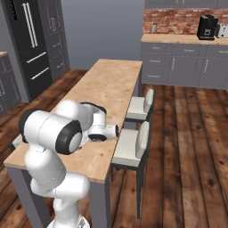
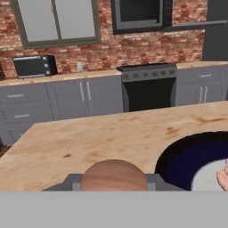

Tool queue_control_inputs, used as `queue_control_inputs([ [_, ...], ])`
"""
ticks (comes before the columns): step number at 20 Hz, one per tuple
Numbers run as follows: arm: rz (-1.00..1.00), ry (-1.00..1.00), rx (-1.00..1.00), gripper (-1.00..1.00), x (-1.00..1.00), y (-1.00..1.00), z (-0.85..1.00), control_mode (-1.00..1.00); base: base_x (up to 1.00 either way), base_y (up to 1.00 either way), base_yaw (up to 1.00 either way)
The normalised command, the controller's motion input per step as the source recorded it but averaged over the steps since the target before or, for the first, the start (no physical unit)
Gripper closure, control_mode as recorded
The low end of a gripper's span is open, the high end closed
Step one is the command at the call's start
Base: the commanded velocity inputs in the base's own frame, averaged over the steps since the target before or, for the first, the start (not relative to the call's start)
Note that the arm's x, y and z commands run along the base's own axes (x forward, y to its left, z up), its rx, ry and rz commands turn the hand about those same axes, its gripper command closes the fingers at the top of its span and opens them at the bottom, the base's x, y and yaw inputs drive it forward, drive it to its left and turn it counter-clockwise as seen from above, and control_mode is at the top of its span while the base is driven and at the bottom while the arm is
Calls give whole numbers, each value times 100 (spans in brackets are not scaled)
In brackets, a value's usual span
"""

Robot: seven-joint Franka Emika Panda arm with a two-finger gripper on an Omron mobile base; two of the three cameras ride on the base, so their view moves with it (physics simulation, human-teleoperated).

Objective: Retrieve the shaker from the cabinet and place it next the steak on a plate on the dining table.

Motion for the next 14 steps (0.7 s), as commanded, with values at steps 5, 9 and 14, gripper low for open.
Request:
queue_control_inputs([
  [5, 0, -8, 0, 100, 13, 0, -5, -100, 0, 0, 0],
  [9, 0, -11, 0, 100, 16, 0, 0, -100, 0, 0, 0],
  [14, 0, -15, 0, 100, 14, 0, -12, -100, 0, 0, 0],
])
